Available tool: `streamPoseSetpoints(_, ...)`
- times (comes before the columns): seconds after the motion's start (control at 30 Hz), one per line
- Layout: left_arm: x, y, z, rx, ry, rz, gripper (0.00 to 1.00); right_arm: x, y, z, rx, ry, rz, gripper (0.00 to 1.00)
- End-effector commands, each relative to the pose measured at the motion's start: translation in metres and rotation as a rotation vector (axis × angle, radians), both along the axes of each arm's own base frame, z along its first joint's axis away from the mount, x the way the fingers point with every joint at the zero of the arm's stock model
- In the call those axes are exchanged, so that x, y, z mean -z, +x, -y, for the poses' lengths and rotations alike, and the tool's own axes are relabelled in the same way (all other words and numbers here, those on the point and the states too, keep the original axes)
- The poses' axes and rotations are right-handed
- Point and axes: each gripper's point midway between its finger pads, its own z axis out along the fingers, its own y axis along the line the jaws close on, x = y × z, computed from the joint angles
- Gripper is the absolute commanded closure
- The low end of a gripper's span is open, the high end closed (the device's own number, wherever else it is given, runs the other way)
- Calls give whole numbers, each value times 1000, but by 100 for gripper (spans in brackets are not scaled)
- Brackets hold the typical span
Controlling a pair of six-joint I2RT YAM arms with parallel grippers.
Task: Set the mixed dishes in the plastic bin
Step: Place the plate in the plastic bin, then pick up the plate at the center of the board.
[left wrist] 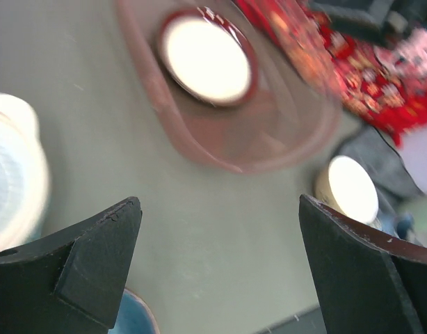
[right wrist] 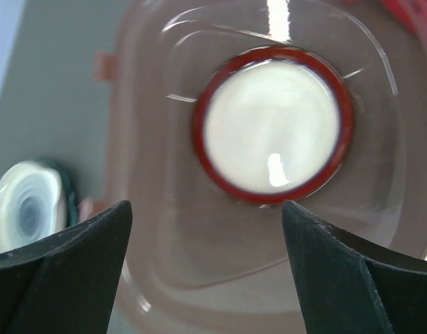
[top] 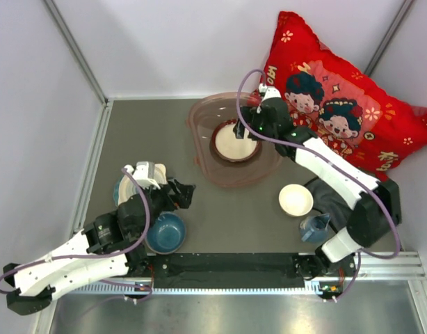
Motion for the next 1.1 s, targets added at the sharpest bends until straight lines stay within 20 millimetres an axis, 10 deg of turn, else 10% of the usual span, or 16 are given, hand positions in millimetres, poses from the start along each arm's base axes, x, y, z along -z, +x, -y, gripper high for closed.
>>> streamPoseSetpoints(0.0, -35, 16, -29, -154, 65, 78, 1, -8, -42, -31, -118, 23, 8, 13)
streamPoseSetpoints(0.33, -51, 79, -22, -141, 169, 105, 1, -19, -104, -71, -268, 105, -25, 13)
streamPoseSetpoints(0.57, -57, 150, -92, -265, 107, 39, 1, -28, -137, -99, -377, 111, -57, 13)
streamPoseSetpoints(0.77, -42, 166, -142, -325, 12, -41, 1, -31, -174, -144, -498, 190, -121, 13)
streamPoseSetpoints(1.07, -13, 156, -152, -372, 3, -116, 1, -5, -200, -227, -688, 269, -253, 13)
